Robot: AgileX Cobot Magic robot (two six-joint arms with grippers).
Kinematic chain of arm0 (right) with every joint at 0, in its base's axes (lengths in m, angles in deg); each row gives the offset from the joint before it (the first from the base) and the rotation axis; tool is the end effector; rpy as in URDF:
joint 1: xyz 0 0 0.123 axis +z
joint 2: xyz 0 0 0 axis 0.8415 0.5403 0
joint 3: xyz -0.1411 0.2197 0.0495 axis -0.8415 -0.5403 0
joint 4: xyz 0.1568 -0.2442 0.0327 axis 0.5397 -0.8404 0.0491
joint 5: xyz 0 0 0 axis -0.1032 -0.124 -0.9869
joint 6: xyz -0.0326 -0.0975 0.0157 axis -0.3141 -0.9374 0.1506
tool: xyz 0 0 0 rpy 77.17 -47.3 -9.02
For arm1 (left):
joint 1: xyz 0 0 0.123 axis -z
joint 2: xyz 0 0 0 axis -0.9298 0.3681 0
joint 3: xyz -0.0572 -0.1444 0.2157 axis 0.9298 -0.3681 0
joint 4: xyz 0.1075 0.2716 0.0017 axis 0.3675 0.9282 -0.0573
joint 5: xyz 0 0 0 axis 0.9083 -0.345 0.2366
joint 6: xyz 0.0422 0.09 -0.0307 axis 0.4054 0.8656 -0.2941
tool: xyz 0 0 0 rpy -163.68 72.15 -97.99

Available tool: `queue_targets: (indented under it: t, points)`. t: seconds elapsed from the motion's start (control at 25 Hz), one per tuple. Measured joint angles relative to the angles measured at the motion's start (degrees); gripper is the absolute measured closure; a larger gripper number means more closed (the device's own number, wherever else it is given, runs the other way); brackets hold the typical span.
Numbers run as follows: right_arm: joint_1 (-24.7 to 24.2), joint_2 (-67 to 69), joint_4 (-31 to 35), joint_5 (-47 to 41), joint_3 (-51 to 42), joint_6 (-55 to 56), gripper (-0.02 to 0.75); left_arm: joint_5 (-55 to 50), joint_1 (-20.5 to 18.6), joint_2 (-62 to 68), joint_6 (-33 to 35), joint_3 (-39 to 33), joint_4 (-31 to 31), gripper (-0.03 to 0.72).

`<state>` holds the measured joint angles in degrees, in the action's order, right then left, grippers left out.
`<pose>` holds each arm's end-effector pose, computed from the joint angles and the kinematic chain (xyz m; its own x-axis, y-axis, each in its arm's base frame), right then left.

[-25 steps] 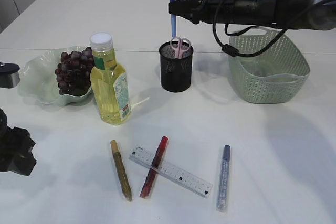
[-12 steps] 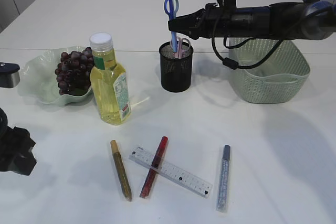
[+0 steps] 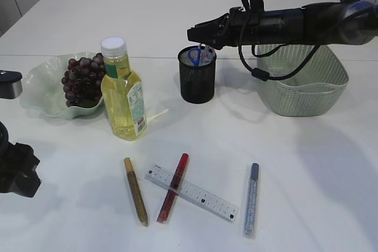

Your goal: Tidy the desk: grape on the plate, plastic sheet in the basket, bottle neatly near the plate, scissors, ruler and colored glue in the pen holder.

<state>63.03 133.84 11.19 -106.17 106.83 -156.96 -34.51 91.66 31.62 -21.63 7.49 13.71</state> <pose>0.5347 0.1391 0.1531 -0.1840 -0.1341 -0.9737 -0.8719 0.4796 0.0987 0.2507 -0.1077 0.1692 -0.9563 0.1760 -0.2334 0.1929 0.9799 -0.0515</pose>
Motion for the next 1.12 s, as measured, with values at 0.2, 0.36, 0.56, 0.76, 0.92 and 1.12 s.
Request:
queue_targets:
  t: [0.2, 0.36, 0.56, 0.76, 0.92, 1.12]
  points:
    - [0.1, -0.7, -0.7, 1.6, 0.0, 4.9, 0.423, -0.1, 0.0, 0.0, 0.0, 0.0, 0.0, 0.190]
    - [0.1, -5.2, -8.7, 3.9, 0.0, 16.3, 0.423, -1.2, 0.0, 0.0, 0.0, 0.0, 0.0, 0.190]
    - [0.7, -14.1, -31.8, 3.0, 0.0, 45.8, 0.423, -2.9, 0.0, 0.0, 0.0, 0.0, 0.0, 0.190]
    - [5.8, -21.9, -55.2, -2.1, 0.0, 66.8, 0.423, -3.3, 0.0, 0.0, 0.0, 0.0, -1.0, 0.190]
    - [11.5, -24.4, -67.3, -8.4, 0.0, 78.7, 0.423, -3.7, 0.0, 0.0, 0.0, 0.0, -1.2, 0.190]
    - [19.6, -24.4, -77.6, -15.1, 0.0, 86.2, 0.416, -4.2, 0.0, 0.0, 0.0, 0.0, -1.2, 0.190]
